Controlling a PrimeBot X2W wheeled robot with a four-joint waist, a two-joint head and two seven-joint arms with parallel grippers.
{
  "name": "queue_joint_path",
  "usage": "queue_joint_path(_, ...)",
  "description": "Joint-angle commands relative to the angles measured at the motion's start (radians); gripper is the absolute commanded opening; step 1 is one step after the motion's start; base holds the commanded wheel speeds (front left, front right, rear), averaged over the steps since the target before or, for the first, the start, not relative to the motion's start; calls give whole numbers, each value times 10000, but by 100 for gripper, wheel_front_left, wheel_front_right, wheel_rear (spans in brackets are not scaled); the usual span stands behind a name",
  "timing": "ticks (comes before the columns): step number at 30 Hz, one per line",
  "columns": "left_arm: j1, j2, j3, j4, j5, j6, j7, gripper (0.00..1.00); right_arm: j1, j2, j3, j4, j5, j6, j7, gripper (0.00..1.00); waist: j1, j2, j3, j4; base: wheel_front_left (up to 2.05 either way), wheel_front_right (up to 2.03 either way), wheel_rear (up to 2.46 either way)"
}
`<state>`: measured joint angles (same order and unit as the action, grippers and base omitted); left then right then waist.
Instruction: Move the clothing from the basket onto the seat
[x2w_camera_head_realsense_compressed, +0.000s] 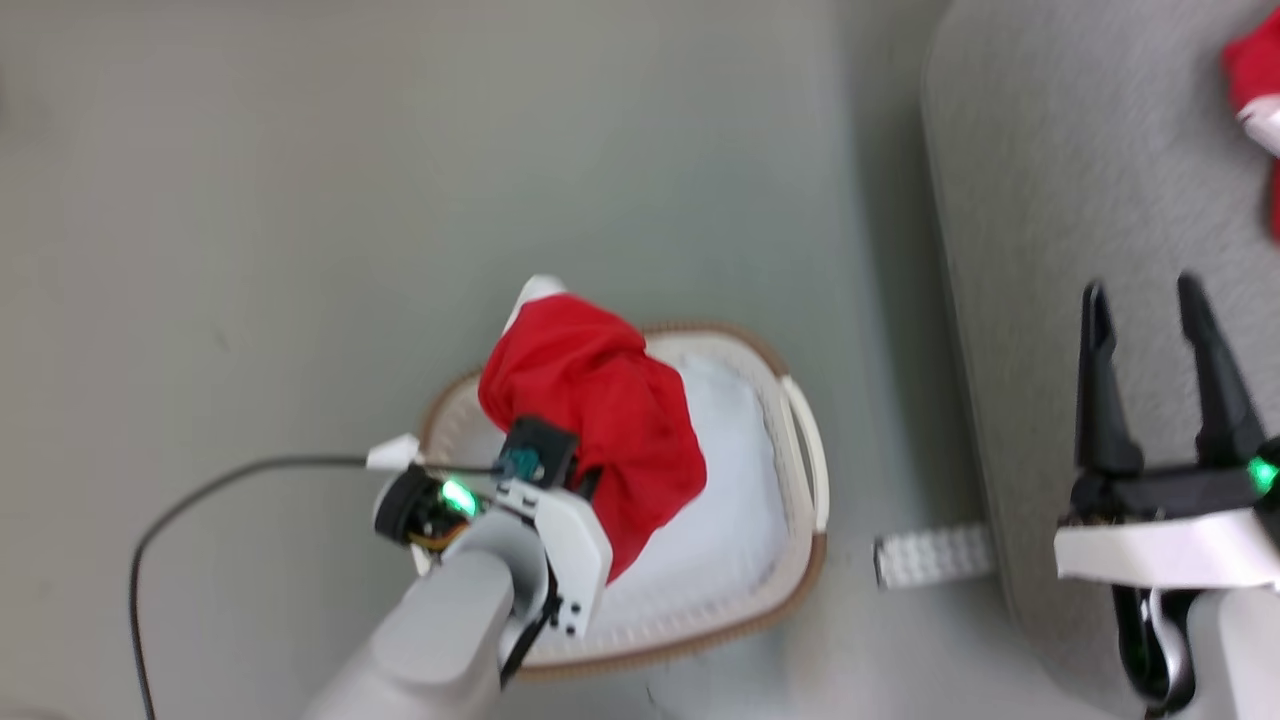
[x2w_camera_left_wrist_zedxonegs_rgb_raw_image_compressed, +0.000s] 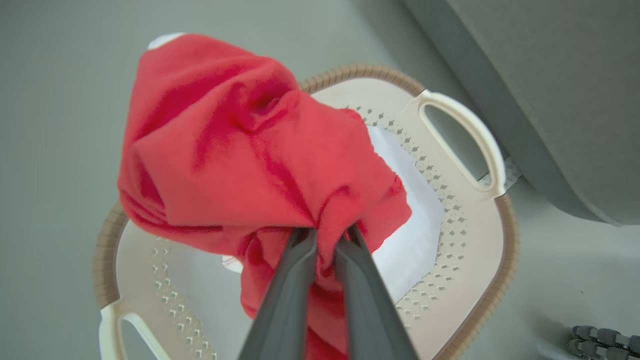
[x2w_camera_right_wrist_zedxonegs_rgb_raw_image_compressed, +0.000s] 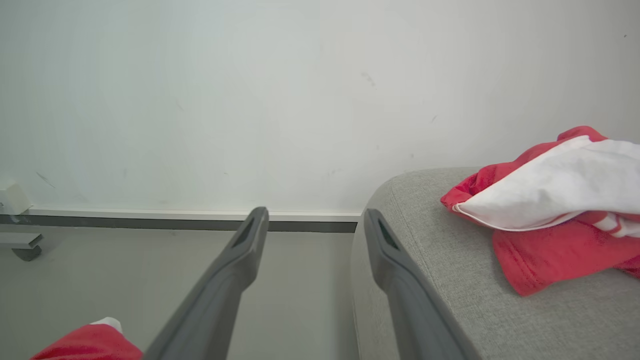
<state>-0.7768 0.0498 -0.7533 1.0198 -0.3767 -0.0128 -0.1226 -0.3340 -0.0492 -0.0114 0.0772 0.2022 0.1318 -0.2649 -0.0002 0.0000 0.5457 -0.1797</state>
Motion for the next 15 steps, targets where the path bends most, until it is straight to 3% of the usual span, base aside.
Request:
queue_joint_path(1,323,87,43,-128,-100,-38,-84,0,258,-21,-59,150,-9,-22,9,100,2,0,-1644,468,0,0,0)
queue_joint_path(9,1832,714,711,-1974,-994,268,-183,0,1357,-20,55,1026,-509,-22,10,100,2,0,-3876,781,0,0,0)
queue_joint_path(15,3261,1573,1143,-4266,-1419,922,231,0,2151,-111,169,1491,-845,-22,10,100,2,0,-5070,935,0,0,0)
